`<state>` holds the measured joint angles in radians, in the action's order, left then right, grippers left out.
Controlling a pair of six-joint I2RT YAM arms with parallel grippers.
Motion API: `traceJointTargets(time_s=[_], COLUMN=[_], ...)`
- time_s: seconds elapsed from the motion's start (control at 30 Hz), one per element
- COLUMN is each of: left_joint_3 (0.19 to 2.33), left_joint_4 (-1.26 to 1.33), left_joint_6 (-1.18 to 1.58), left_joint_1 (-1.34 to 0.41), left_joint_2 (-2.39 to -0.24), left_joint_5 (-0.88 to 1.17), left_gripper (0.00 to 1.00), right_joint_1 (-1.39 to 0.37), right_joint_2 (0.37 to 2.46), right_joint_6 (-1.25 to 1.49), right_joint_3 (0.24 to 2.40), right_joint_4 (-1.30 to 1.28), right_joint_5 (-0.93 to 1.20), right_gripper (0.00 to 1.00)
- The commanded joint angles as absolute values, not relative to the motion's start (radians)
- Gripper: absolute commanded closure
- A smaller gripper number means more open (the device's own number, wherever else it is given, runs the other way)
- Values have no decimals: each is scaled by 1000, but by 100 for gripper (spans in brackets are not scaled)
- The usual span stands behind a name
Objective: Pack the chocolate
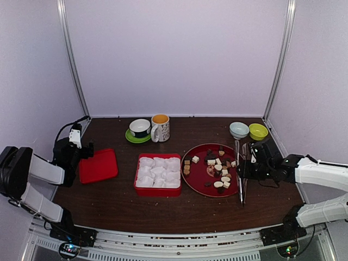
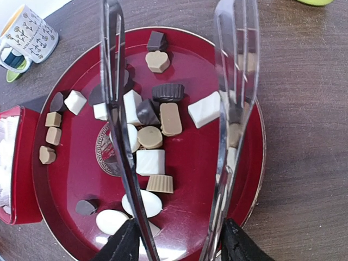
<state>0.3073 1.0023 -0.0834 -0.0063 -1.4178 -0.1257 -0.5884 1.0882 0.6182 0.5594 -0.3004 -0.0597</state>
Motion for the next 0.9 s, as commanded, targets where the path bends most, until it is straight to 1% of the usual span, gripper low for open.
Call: traceJointTargets(time_s=[0.0,0.3,0.53,0.7,0.87], left_joint_3=[301,302,302,301,301], left_joint_4=[1066,1067,1067,1067,1067], left_joint_6=[-80,-80,-80,-80,-80], left_joint_1=[0,0,0,0,0], left_joint_2=[-1423,-1422,-1423,-1423,-1423], left_joint_5=[-114,-114,-114,-114,-114], left_gripper=[2,2,2,2,2], right_joint_1=[-588,-594,-622,-657,-705], right_joint_2=[1106,1231,1328,1342,1292], right_joint_6=[625,629,634,639,663], right_joint_3=[538,510,548,553,518], right_joint_4=[-243,-121,-137,-154,-124], right_joint_5=[-87,-100,-187,-245,-313], right_gripper=[50,50,49,35,22])
